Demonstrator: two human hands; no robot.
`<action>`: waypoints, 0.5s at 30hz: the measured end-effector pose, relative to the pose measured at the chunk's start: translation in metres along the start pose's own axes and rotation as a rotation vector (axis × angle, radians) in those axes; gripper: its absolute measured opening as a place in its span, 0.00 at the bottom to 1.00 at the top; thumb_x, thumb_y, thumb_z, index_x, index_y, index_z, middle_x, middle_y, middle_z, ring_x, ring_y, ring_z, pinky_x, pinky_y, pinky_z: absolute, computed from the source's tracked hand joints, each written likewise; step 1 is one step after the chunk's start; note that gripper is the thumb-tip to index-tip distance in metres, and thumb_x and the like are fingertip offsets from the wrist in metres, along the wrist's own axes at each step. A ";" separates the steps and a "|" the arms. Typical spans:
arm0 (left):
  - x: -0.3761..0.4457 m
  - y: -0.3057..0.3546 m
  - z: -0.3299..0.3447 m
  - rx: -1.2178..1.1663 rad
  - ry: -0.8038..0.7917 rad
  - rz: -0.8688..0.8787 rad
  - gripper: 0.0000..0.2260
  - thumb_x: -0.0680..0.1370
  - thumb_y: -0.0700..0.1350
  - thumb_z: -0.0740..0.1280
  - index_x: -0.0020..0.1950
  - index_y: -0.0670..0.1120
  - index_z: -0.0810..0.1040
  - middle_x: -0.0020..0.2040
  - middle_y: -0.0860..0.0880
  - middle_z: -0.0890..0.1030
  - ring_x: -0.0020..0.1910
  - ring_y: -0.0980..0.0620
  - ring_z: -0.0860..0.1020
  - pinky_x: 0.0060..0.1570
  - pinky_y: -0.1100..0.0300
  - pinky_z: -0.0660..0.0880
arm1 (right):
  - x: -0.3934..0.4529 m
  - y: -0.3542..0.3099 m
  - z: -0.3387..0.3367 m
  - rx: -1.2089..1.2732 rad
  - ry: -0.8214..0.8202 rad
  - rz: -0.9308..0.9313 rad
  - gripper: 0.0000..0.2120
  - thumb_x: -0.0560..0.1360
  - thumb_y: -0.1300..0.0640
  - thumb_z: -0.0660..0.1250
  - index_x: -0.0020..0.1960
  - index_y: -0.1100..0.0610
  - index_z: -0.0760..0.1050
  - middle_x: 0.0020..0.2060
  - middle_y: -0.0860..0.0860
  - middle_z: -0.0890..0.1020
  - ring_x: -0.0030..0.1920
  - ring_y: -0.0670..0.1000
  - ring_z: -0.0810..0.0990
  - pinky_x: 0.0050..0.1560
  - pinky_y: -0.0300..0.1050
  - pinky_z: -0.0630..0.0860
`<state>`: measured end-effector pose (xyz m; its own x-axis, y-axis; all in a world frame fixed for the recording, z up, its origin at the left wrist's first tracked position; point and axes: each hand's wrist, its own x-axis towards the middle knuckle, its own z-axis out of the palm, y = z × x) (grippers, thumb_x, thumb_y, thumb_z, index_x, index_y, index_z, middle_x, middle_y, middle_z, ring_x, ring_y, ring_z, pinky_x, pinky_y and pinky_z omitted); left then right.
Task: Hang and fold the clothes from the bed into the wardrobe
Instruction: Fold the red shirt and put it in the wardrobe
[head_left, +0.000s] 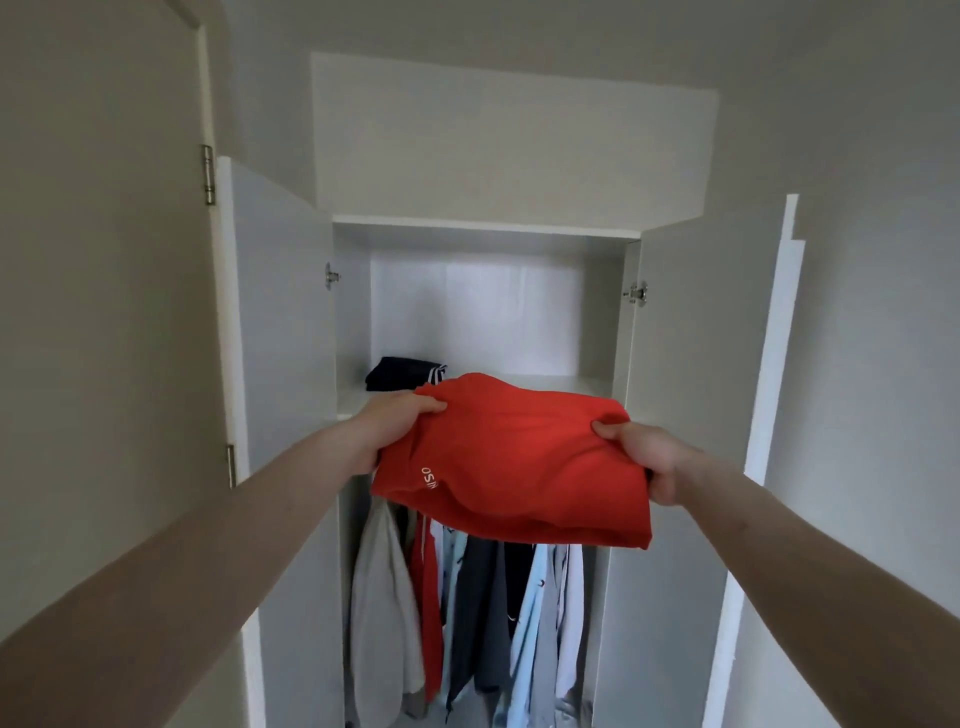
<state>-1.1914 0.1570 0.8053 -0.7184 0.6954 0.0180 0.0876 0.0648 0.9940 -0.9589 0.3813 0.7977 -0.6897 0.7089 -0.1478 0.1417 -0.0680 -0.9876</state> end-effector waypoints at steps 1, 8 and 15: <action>0.024 0.001 -0.002 -0.001 -0.004 0.000 0.17 0.73 0.51 0.76 0.61 0.50 0.83 0.53 0.45 0.87 0.53 0.41 0.86 0.60 0.42 0.80 | 0.023 -0.004 0.001 0.012 -0.003 0.001 0.11 0.81 0.52 0.70 0.59 0.58 0.78 0.46 0.57 0.87 0.45 0.56 0.86 0.40 0.49 0.80; 0.179 -0.001 0.008 -0.015 0.047 -0.002 0.16 0.70 0.50 0.78 0.57 0.49 0.85 0.51 0.45 0.88 0.52 0.41 0.86 0.60 0.42 0.80 | 0.183 -0.031 -0.005 -0.003 0.012 0.020 0.12 0.80 0.53 0.71 0.59 0.59 0.77 0.40 0.57 0.87 0.41 0.55 0.86 0.36 0.48 0.80; 0.328 -0.004 0.019 -0.043 0.071 -0.017 0.15 0.73 0.50 0.78 0.58 0.48 0.84 0.50 0.44 0.88 0.48 0.42 0.87 0.52 0.44 0.83 | 0.344 -0.058 -0.012 -0.042 -0.018 0.006 0.21 0.81 0.54 0.70 0.70 0.61 0.74 0.55 0.61 0.84 0.47 0.57 0.84 0.42 0.51 0.79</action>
<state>-1.4142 0.3986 0.8051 -0.7667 0.6419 0.0069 0.0465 0.0449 0.9979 -1.1960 0.6375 0.8052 -0.7014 0.6956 -0.1555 0.1759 -0.0424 -0.9835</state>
